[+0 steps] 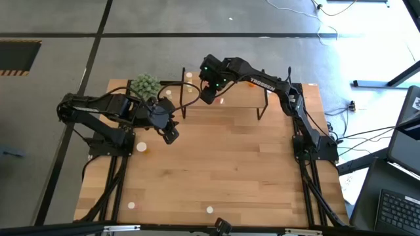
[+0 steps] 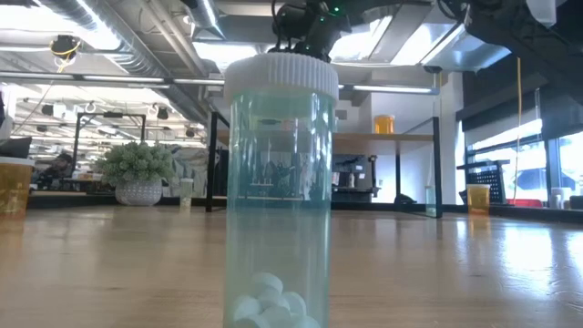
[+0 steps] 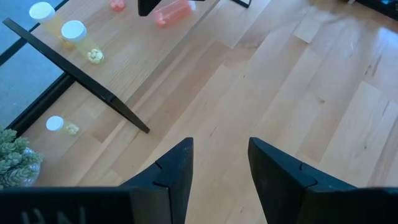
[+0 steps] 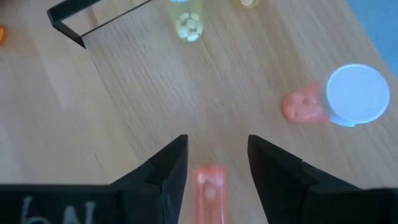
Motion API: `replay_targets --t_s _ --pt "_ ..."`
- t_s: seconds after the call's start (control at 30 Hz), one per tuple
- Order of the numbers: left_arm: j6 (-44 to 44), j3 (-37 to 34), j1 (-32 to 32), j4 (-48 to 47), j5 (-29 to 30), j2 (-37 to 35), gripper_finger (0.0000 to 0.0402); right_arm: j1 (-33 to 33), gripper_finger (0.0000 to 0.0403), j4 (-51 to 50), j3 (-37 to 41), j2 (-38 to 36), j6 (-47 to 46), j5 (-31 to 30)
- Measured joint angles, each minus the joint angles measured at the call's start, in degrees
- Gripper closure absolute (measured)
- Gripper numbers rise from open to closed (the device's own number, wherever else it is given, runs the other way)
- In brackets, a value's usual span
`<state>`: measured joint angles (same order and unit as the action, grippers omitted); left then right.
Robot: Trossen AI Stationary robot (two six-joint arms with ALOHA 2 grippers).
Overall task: Pick and place medicine bottles onto shelf by color
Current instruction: Put the top pink pill bottle on the shelf aligned with the other pink pill bottle
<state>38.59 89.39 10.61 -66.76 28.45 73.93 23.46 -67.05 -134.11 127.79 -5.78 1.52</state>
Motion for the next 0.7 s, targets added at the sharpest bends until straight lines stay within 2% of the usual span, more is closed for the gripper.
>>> replay_targets --t_s 0.37,0.7 --pt "0.0 0.0 0.0 0.0 0.0 0.0 0.0253 0.0 0.0228 -0.1 -0.8 -1.6 1.6 0.0" --pt "0.0 0.0 0.0 -0.1 0.0 0.0 0.0253 -1.5 0.0228 -11.5 -0.9 -4.3 3.6 0.0"
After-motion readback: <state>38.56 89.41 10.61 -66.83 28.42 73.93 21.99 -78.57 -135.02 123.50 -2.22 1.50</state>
